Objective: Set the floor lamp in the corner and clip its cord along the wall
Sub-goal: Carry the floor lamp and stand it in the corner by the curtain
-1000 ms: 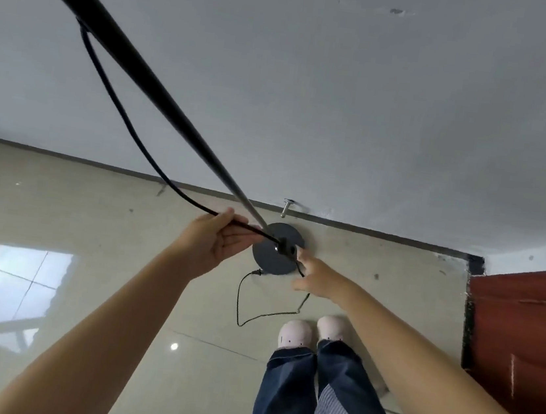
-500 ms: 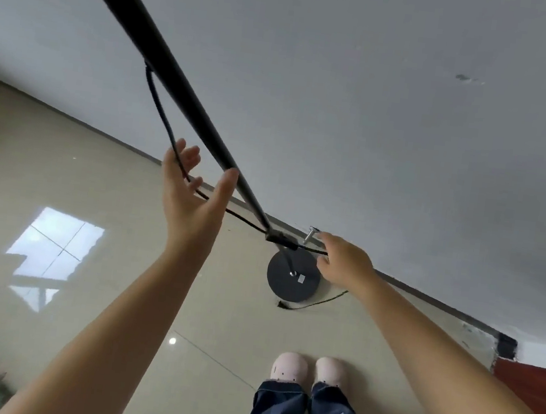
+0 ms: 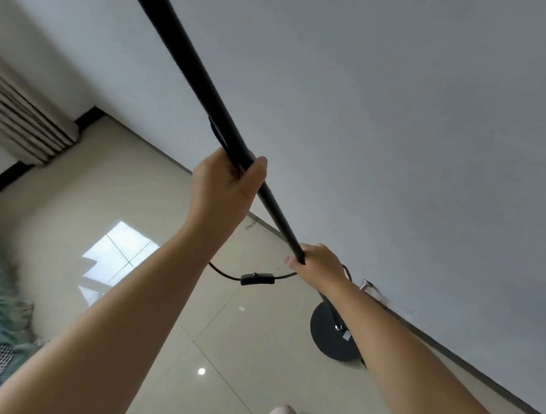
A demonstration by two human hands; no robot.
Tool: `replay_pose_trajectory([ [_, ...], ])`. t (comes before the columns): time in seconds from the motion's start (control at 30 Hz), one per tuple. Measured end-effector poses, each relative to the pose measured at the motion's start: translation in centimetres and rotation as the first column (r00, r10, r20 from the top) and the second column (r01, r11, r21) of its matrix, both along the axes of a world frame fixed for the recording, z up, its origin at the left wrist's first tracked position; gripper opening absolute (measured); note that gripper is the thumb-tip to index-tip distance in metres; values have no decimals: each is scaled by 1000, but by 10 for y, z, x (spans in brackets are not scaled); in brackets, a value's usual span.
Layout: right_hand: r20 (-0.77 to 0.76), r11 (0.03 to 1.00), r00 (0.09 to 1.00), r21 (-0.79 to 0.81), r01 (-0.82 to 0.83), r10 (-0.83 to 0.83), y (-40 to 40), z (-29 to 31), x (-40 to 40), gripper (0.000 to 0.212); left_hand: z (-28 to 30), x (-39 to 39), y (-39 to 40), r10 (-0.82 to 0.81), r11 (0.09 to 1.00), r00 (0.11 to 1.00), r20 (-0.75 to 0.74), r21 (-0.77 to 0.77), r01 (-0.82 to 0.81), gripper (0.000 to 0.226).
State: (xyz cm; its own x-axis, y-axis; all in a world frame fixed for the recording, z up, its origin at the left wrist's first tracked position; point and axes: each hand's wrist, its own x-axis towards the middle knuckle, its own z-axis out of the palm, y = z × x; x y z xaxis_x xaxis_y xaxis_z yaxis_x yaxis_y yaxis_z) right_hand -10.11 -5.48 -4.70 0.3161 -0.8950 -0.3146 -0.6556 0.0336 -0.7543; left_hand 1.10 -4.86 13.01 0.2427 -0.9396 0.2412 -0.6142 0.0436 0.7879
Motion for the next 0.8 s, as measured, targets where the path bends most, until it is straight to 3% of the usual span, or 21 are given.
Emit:
replay_pose_trajectory([
  [0.17, -20, 1000, 1000, -22, 14, -14, 8, 8, 52, 31, 9, 52, 14, 103, 995, 994, 39, 4, -103, 29],
  [0.43, -207, 981, 963, -45, -187, 174, 24, 37, 159, 44, 19, 195, 42, 148, 989, 979, -140, 2, -150, 35],
  [0.6, -339, 918, 891, -148, -368, 302, 28, 76, 261, 50, 46, 321, 50, 183, 982, 955, -234, 3, -188, 32],
  [0.8, -444, 834, 773, -94, -544, 454, 17, 112, 379, 47, 66, 450, 52, 229, 969, 926, -300, -20, -246, 32],
])
